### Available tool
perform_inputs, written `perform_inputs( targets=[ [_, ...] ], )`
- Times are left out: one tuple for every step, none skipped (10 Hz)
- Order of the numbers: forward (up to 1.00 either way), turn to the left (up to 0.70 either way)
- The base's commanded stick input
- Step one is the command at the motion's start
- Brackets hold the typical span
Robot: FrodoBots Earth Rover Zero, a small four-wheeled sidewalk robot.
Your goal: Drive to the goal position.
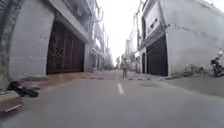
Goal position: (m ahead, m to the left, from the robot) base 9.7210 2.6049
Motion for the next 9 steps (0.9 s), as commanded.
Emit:
perform_inputs(
  targets=[
    [1.0, -0.34],
    [1.0, -0.34],
    [1.0, -0.34],
    [1.0, 0.06],
    [1.0, 0.06],
    [1.0, 0.06],
    [1.0, 0.06],
    [1.0, 0.06],
    [1.0, 0.06]
  ],
)
